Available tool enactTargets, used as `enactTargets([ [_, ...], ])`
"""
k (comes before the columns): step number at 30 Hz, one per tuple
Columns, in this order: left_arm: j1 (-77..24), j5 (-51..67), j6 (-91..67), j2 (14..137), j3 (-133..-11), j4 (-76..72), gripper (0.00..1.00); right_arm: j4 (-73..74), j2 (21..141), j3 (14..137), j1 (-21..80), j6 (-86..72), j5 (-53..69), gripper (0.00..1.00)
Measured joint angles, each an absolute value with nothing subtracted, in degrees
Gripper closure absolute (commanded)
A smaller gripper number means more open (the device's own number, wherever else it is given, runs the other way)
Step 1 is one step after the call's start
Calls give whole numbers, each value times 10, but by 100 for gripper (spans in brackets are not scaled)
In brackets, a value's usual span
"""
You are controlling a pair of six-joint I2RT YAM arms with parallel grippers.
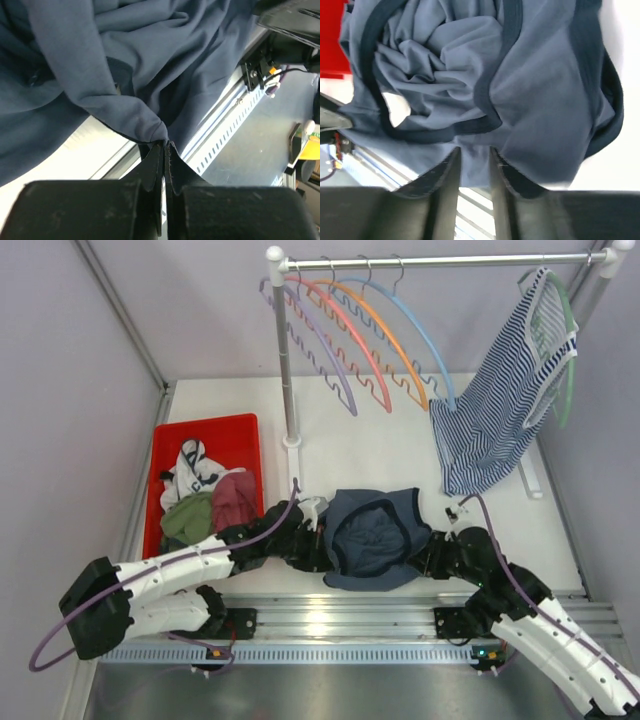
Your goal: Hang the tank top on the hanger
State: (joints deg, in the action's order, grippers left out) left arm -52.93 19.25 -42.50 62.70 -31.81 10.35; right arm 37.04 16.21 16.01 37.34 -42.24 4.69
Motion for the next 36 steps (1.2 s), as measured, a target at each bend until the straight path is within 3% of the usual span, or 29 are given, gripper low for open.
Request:
enactTargets([
  [4,-533,165,-442,627,-314,102,96,393,148,169,373,-425,46,48],
  [6,-533,146,-447,624,-314,105,84,416,149,185,373,-422,43,46],
  [9,-533,124,-453,615,-314,110,76,430,156,227,373,-420,40,43],
  [10,-533,119,-454,612,-314,112,66,432,160,245,373,-418,38,41],
  [14,-533,100,-459,609,-322,130,55,435,196,332,373,-406,21,41],
  [25,-533,75,-448,575,-388,197,50,465,383,648,374,-298,-62,41],
  [36,-533,74,-420,545,-460,251,50,490,672,1088,338,-98,-111,39],
])
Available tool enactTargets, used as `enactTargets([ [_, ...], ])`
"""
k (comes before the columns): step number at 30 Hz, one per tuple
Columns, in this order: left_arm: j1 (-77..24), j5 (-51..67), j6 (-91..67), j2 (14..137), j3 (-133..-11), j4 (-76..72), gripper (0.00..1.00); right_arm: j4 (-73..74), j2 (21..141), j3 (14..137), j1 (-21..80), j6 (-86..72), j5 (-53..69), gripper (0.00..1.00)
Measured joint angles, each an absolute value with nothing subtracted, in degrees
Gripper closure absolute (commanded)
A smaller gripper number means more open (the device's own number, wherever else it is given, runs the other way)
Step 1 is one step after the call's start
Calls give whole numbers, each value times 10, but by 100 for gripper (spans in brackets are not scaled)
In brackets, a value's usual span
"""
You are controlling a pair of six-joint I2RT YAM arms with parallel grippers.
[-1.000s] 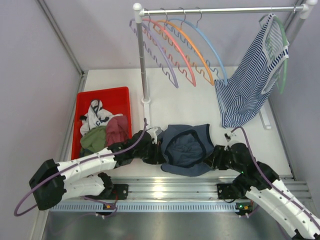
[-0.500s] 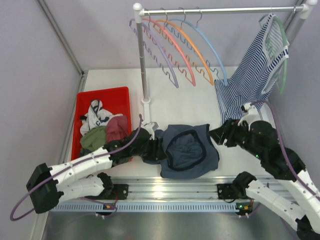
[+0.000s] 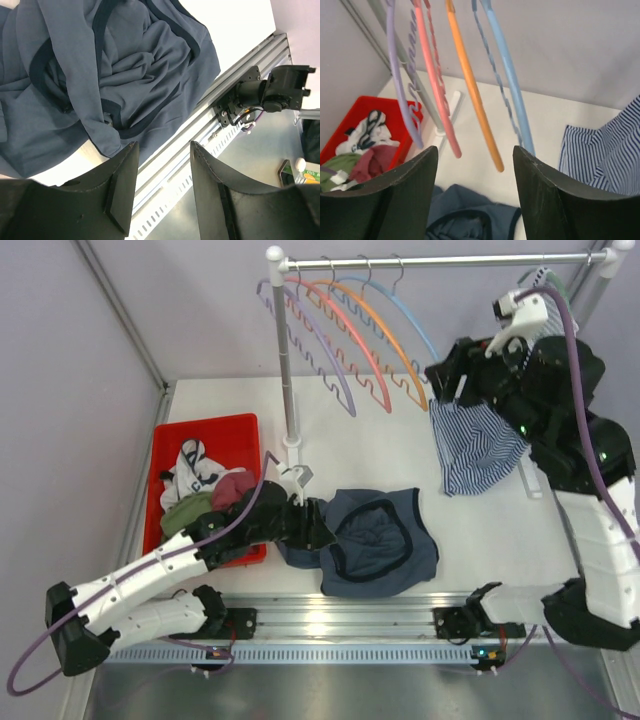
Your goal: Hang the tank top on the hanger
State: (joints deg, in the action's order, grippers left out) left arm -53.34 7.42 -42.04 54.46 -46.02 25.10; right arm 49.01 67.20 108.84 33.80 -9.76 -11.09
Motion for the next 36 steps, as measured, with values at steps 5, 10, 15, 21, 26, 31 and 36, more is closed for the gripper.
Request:
enactTargets([
  [5,-533,74,-406,537,-475,269,49,479,808,1228,219,-50,2,37],
  [10,-533,74,-390,535,-491,287,49,459,914,1285,138,-45,123,38],
  [15,-533,74,-375,528,-500,289,48,450,968,1294,130,-45,179,36],
  [21,-533,74,-360,521,-502,293,48,433,968,1295,131,-45,207,37],
  [26,-533,74,-357,521,-502,297,48,429,971,1295,149,-29,192,39],
  [31,-533,73,-356,521,-503,298,48,432,981,1295,174,-17,161,45],
  [36,-533,71,-354,522,-504,302,48,443,990,1295,179,-1,131,57],
])
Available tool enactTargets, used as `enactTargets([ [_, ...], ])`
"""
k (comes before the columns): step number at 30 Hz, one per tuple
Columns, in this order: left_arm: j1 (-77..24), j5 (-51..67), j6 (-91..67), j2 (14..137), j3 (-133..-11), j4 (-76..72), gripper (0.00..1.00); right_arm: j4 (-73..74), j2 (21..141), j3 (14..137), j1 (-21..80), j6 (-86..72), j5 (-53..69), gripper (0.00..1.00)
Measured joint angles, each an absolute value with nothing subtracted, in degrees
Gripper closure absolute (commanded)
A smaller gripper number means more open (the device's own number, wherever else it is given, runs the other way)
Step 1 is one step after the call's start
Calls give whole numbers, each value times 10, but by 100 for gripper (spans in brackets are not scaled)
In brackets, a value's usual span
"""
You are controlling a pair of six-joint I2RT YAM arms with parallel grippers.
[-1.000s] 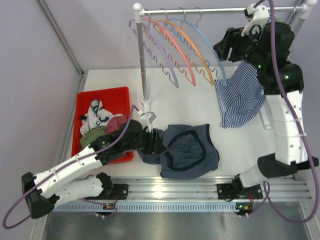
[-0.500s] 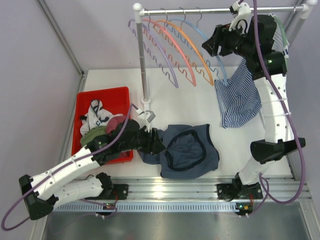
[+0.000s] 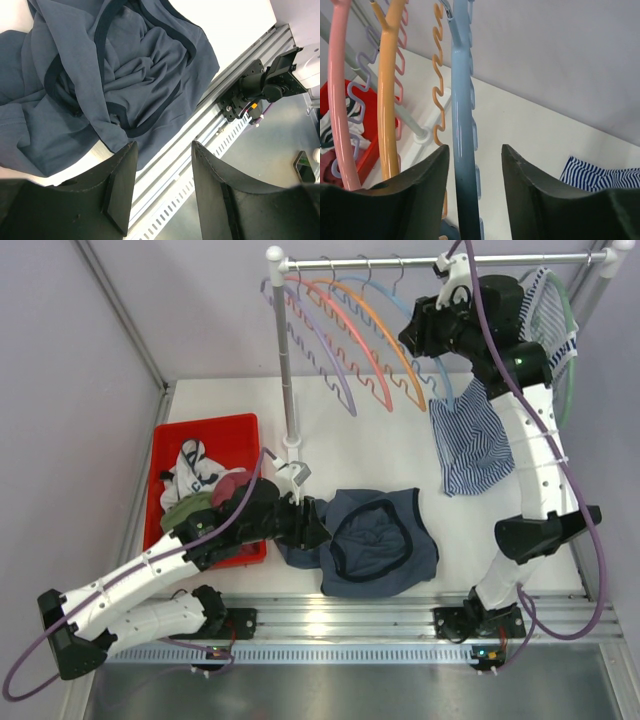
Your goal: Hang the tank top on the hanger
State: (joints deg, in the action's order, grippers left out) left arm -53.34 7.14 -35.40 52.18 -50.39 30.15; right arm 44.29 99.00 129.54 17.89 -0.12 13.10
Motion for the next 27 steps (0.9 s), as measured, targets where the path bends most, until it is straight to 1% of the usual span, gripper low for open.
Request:
enactTargets([
  [3,-533,70,-354,523,-505,303,48,444,991,1295,179,5,124,63],
  [4,-533,69,-354,524,-505,303,48,445,991,1296,179,6,121,69],
  [6,-533,69,-354,524,-505,304,49,447,991,1299,179,10,120,75],
  [7,-533,69,-354,524,-506,305,49,452,991,1303,179,11,118,85],
  [9,-533,68,-354,524,-507,305,50,457,992,1311,179,15,121,96],
  [10,-533,68,-354,526,-508,305,50,459,992,1314,180,16,116,100],
  [24,-533,68,-354,540,-514,306,51,452,992,1316,183,20,98,100],
  [27,-533,68,-354,543,-514,305,51,434,976,1292,183,20,89,100],
])
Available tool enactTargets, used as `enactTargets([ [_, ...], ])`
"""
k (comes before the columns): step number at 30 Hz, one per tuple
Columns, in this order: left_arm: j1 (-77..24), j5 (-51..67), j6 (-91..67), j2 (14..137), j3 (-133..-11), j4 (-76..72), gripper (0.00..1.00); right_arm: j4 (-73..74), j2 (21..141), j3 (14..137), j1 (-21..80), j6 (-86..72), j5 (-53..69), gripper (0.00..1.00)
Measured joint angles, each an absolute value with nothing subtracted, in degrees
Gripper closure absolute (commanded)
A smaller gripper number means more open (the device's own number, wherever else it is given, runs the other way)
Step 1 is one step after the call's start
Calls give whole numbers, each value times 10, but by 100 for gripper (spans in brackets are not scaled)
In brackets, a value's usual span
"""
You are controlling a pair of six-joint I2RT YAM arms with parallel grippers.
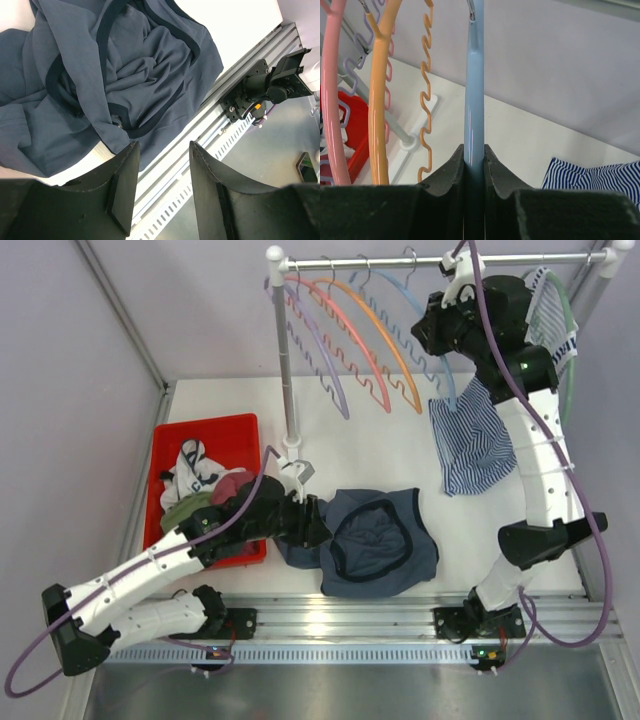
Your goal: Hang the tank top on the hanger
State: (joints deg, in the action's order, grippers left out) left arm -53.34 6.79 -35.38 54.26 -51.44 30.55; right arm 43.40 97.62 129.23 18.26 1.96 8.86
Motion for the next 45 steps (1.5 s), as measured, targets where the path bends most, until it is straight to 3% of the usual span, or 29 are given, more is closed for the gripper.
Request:
enactTargets([
  [12,-533,68,-354,550,-514,304,41,374,886,1186,183,16,74,100],
  [27,-533,72,-359,562,-499,282,40,324,794,1056,183,9,52,100],
  [36,-543,76,-383,591,-450,265,48,356,578,849,182,-34,25,100],
  [45,-647,-62,-435,676,-470,290,52,445,360,620,182,-121,104,100],
])
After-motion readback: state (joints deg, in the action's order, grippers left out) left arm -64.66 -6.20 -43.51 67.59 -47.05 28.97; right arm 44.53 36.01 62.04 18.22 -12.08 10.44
